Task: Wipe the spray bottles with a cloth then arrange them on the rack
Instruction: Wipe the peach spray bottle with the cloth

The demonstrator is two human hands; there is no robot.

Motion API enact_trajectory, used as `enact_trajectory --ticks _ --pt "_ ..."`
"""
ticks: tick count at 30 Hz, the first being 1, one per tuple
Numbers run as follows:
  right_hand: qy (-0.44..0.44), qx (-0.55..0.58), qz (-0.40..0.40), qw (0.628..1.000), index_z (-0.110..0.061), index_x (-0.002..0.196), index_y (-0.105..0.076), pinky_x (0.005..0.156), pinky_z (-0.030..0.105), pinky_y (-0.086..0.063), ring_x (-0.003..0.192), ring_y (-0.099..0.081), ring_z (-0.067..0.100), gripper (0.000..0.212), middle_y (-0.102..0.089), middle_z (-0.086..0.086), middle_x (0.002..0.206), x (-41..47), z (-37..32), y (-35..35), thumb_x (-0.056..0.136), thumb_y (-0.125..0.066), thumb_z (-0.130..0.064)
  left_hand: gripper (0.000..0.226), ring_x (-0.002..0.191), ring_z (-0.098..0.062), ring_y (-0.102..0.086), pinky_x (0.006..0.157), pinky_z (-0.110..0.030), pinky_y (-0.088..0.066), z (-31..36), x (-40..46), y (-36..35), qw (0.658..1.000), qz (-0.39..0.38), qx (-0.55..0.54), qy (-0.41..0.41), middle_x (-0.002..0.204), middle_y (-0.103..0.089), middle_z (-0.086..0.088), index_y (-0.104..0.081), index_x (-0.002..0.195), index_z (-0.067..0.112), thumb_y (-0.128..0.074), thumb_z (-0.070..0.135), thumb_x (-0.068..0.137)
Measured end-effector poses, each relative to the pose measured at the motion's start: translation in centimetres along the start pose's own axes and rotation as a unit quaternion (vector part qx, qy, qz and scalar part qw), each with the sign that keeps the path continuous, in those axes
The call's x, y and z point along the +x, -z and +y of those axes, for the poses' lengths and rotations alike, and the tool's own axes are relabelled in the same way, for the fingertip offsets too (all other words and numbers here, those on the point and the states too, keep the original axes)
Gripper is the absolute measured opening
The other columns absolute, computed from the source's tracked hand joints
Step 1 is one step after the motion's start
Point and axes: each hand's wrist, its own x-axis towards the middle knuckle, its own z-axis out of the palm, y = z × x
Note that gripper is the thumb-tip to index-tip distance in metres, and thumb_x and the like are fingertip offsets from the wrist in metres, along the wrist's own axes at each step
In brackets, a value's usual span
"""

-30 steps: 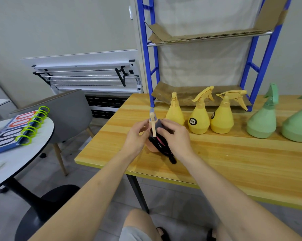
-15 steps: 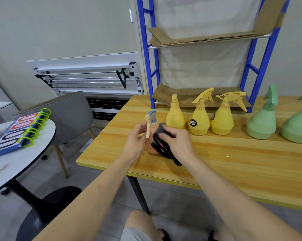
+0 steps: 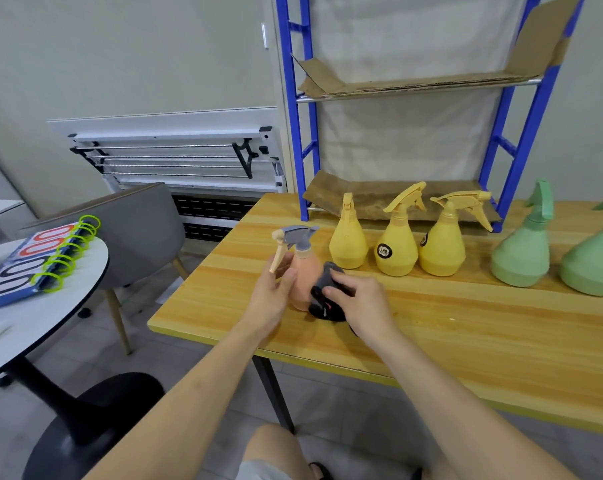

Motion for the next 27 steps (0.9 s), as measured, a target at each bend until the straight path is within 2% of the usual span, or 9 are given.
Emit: enact_trajectory --ticks 3,6,11,13,14,16,19,22,27 --pt "0.013 0.053 0.021 0.998 -0.024 0.128 -0.071 0.098 0.019 -0.049 0.114 -0.065 0.003 0.038 -0.072 -0.012 0.124 0.1 -1.3 -0.5 0.091 -0.077 -0.023 0.042 0.127 -0.013 -0.059 0.111 -0.048 -0.047 0.1 -0.3 -0.1 1.000 -0.007 0.002 -0.004 0.133 -0.066 0.004 -0.055 0.140 0.021 -0.057 0.039 0.102" --pt "0.031 0.106 0.021 0.994 -0.027 0.131 -0.069 0.101 0.027 -0.053 0.113 -0.066 0.001 0.039 -0.072 -0.014 0.126 1.1 -3.3 -0.9 0.093 -0.073 -0.025 0.030 0.125 -0.008 -0.054 0.109 -0.042 -0.048 0.3 -0.2 -0.3 0.999 -0.001 0.036 -0.006 0.134 -0.053 0.008 -0.054 0.135 0.040 -0.055 0.035 0.105" --pt "0.035 0.118 0.005 0.992 -0.028 0.130 -0.071 0.099 0.033 -0.056 0.108 -0.069 0.002 0.037 -0.074 -0.014 0.120 1.0 -2.6 -0.8 0.093 -0.072 -0.021 0.040 0.113 0.014 -0.053 0.092 -0.005 -0.044 -0.4 0.0 -0.1 0.997 -0.007 0.069 -0.023 0.140 -0.051 -0.001 -0.048 0.146 0.028 -0.051 0.030 0.106" --pt "0.026 0.072 0.003 0.997 -0.028 0.126 -0.074 0.101 0.035 -0.054 0.110 -0.069 0.005 0.034 -0.075 -0.012 0.119 0.6 -1.0 -0.6 0.092 -0.074 -0.022 0.044 0.123 0.010 -0.049 0.102 -0.010 -0.041 -0.5 0.1 0.1 0.997 -0.009 0.075 -0.029 0.143 -0.051 0.000 -0.047 0.149 0.022 -0.049 0.033 0.107" --pt "0.019 0.043 0.003 0.999 -0.026 0.124 -0.075 0.102 0.034 -0.053 0.112 -0.068 0.006 0.034 -0.075 -0.010 0.120 0.5 -0.3 -0.5 0.091 -0.075 -0.023 0.045 0.128 0.002 -0.049 0.109 -0.019 -0.041 -0.6 0.1 0.2 0.997 -0.009 0.074 -0.026 0.144 -0.051 0.001 -0.047 0.150 0.021 -0.047 0.034 0.107" --pt "0.005 0.006 -0.002 1.000 -0.025 0.124 -0.075 0.100 0.031 -0.052 0.113 -0.068 0.010 0.034 -0.075 -0.006 0.121 0.3 0.3 -0.3 0.091 -0.076 -0.024 0.042 0.129 -0.004 -0.052 0.109 -0.030 -0.044 -0.5 0.0 0.3 0.998 -0.012 0.053 -0.011 0.141 -0.053 0.008 -0.045 0.148 0.026 -0.046 0.034 0.107" --pt "0.002 0.011 0.015 1.000 -0.026 0.114 -0.079 0.092 0.034 -0.055 0.102 -0.070 0.013 0.024 -0.078 -0.007 0.108 0.2 -0.2 -0.3 0.091 -0.074 -0.024 0.035 0.126 -0.004 -0.055 0.101 -0.025 -0.049 -0.1 -0.2 0.3 1.000 -0.019 0.002 0.008 0.137 -0.055 0.014 -0.045 0.141 0.027 -0.051 0.028 0.107" --pt "0.021 0.056 0.025 0.998 -0.033 0.106 -0.081 0.087 0.034 -0.056 0.093 -0.071 0.008 0.020 -0.077 -0.018 0.093 0.5 -2.1 -0.6 0.093 -0.071 -0.023 0.035 0.127 -0.007 -0.056 0.108 -0.033 -0.048 0.2 -0.3 0.4 1.000 -0.022 0.002 0.006 0.138 -0.058 0.009 -0.049 0.138 0.026 -0.057 0.026 0.105" --pt "0.049 0.084 0.027 0.995 -0.036 0.115 -0.078 0.088 0.025 -0.055 0.099 -0.069 -0.002 0.025 -0.076 -0.025 0.103 1.0 -3.8 -1.3 0.093 -0.071 -0.027 0.033 0.120 0.000 -0.058 0.106 -0.030 -0.048 0.5 -0.6 0.1 1.000 -0.006 0.021 -0.010 0.133 -0.062 0.010 -0.054 0.137 0.023 -0.056 0.026 0.105"
